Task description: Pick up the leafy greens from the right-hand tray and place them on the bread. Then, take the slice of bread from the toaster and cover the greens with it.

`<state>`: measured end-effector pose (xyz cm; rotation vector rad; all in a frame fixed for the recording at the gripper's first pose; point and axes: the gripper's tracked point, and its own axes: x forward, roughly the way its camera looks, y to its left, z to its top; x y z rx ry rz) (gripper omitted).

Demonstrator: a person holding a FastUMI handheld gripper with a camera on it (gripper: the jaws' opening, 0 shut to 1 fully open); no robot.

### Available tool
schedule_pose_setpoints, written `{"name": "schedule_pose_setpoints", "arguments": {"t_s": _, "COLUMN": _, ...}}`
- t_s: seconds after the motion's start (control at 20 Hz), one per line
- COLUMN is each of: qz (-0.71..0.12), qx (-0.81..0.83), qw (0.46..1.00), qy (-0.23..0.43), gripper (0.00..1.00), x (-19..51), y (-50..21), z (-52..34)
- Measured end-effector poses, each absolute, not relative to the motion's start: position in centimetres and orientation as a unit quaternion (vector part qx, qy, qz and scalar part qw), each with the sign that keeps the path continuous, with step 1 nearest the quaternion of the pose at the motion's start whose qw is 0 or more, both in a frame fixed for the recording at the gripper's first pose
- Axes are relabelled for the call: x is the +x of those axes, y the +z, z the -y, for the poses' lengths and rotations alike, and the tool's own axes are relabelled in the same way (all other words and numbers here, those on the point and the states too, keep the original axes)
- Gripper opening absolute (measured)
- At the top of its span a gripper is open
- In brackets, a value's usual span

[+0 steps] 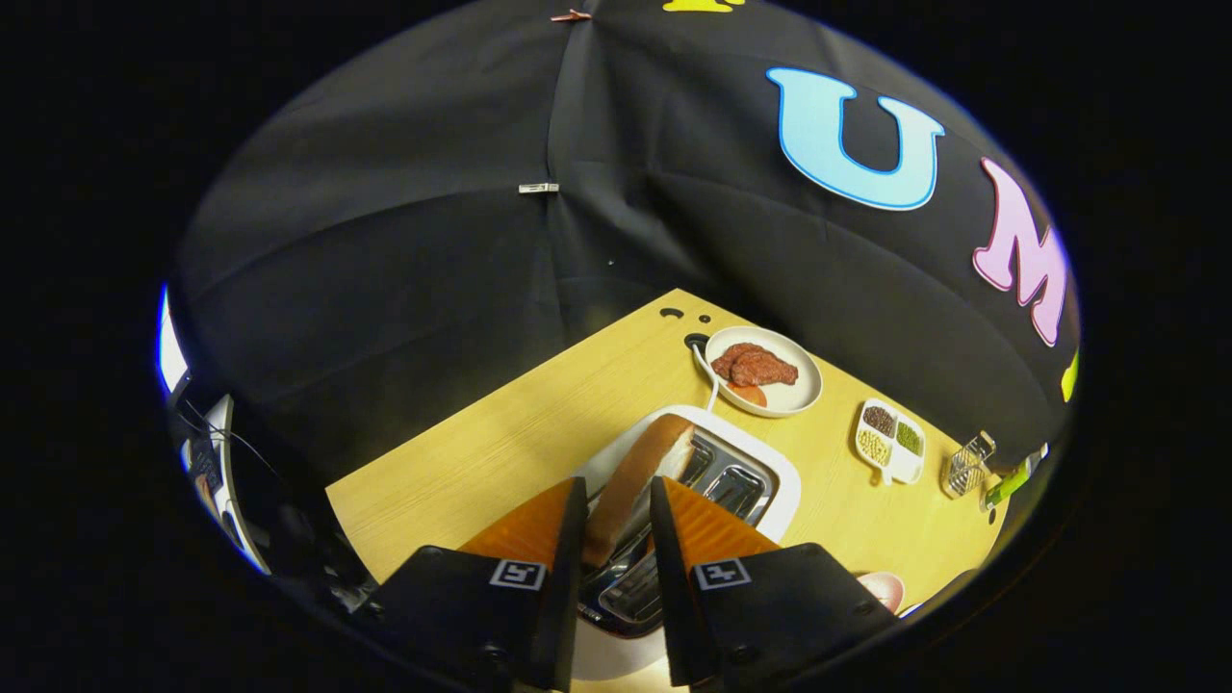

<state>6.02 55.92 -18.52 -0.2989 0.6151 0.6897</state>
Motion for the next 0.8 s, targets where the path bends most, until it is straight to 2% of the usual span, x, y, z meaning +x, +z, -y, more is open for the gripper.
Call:
{"name": "schedule_pose_setpoints", "arguments": {"t_s": 0.1, "qz": -0.313, "qx": -0.130, "qw": 0.879, "qy": 0.335, "gripper": 0.31, "x": 5.8, "y": -18.5, "z": -55.8}}
{"name": "schedule_pose_setpoints", "arguments": {"t_s": 0.15, "qz": -0.325, "qx": -0.121, "qw": 0.876, "qy": 0.334, "gripper": 0.31, "x": 5.8, "y": -18.5, "z": -55.7}}
{"name": "schedule_pose_setpoints", "arguments": {"t_s": 0.2, "qz": -0.334, "qx": -0.107, "qw": 0.875, "qy": 0.335, "gripper": 0.20, "x": 5.7, "y": -18.4, "z": -55.6}}
{"name": "schedule_pose_setpoints", "arguments": {"t_s": 0.4, "qz": -0.335, "qx": -0.082, "qw": 0.864, "qy": 0.366, "gripper": 0.13, "x": 6.0, "y": -16.9, "z": -55.8}}
{"name": "schedule_pose_setpoints", "arguments": {"t_s": 0.8, "qz": -0.304, "qx": -0.027, "qw": 0.880, "qy": 0.364, "gripper": 0.12, "x": 7.4, "y": -12.2, "z": -52.6}}
